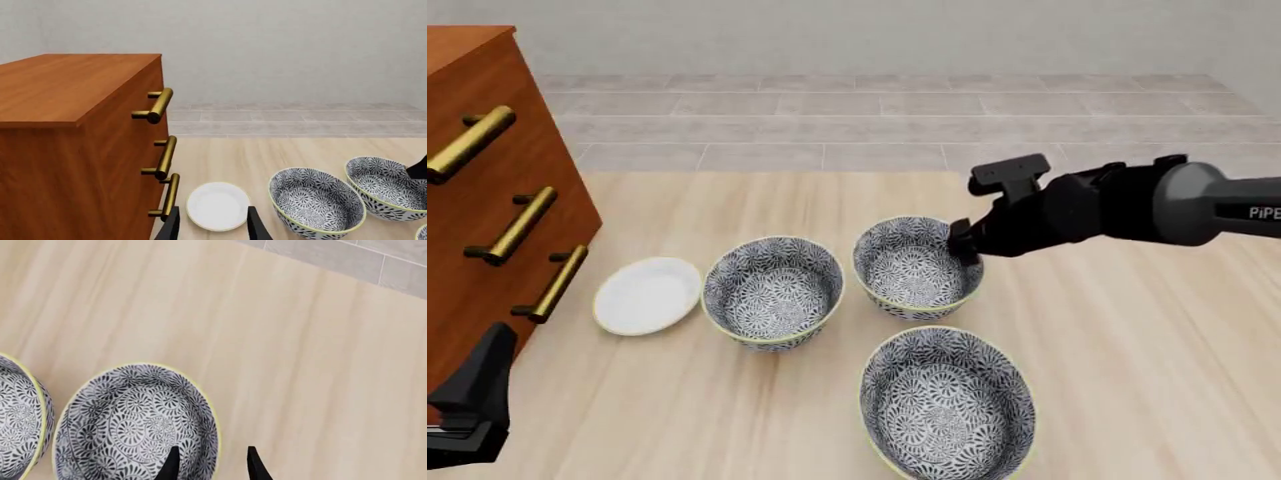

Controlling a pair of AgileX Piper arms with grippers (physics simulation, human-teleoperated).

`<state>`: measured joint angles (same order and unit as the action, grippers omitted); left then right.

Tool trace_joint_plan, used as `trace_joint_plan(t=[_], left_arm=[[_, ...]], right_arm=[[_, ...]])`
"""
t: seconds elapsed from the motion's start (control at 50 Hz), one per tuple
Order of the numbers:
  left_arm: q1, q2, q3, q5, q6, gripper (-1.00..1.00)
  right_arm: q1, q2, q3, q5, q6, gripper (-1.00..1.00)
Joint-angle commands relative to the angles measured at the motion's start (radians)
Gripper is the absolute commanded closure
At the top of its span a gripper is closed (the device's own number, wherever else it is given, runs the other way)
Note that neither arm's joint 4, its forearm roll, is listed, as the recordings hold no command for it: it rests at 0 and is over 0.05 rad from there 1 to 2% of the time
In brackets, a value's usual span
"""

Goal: Stack the bowl at the front on the bowl in the middle.

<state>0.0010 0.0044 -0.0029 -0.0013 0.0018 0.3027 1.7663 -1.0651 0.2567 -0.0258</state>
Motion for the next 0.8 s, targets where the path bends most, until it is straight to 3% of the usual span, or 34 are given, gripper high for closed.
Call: trace_joint_plan(t=[0.02, 0.8], left_arm=[[0.0, 0.0, 0.0, 0.0, 0.0, -1.0], [0.0, 0.0, 0.0, 0.0, 0.0, -1.0]], right_arm=[[0.001, 0.02, 0.009, -0.02, 0.003, -1.0], [-0.006, 0.08, 0.015, -0.057, -0.001, -1.0]])
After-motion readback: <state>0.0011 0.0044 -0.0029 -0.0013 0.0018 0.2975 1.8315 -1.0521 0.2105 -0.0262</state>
